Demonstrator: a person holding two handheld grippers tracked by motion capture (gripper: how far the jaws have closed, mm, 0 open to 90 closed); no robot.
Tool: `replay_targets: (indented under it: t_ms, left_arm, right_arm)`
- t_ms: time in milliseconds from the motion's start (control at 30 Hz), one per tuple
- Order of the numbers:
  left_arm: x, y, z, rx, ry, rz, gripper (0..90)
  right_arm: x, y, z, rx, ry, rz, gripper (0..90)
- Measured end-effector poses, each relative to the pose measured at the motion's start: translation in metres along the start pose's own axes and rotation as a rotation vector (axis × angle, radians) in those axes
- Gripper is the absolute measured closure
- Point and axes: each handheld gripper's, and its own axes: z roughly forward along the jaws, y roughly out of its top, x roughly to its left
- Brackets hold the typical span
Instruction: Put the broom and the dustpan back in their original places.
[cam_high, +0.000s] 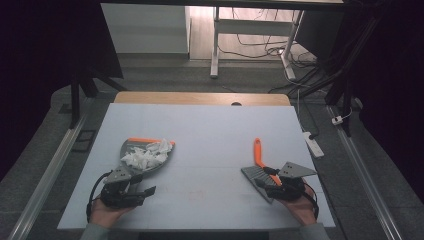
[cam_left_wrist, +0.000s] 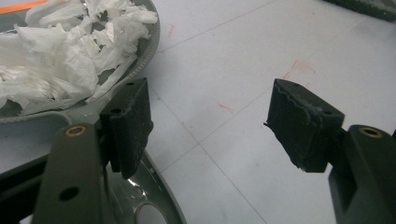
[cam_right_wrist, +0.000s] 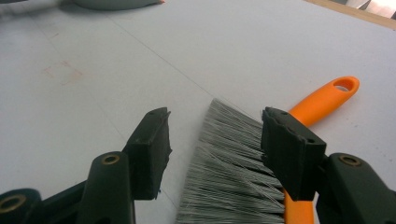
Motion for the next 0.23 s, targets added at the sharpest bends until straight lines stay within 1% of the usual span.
replay_targets:
  t_ms: [233]
  left_arm:
    - [0.0000,0.0001,0.0002,0.000,-0.001,0.002,30.5]
  right_arm:
    - [0.0001,0.0002,-0.0006,-0.008,-0.003,-0.006,42.1]
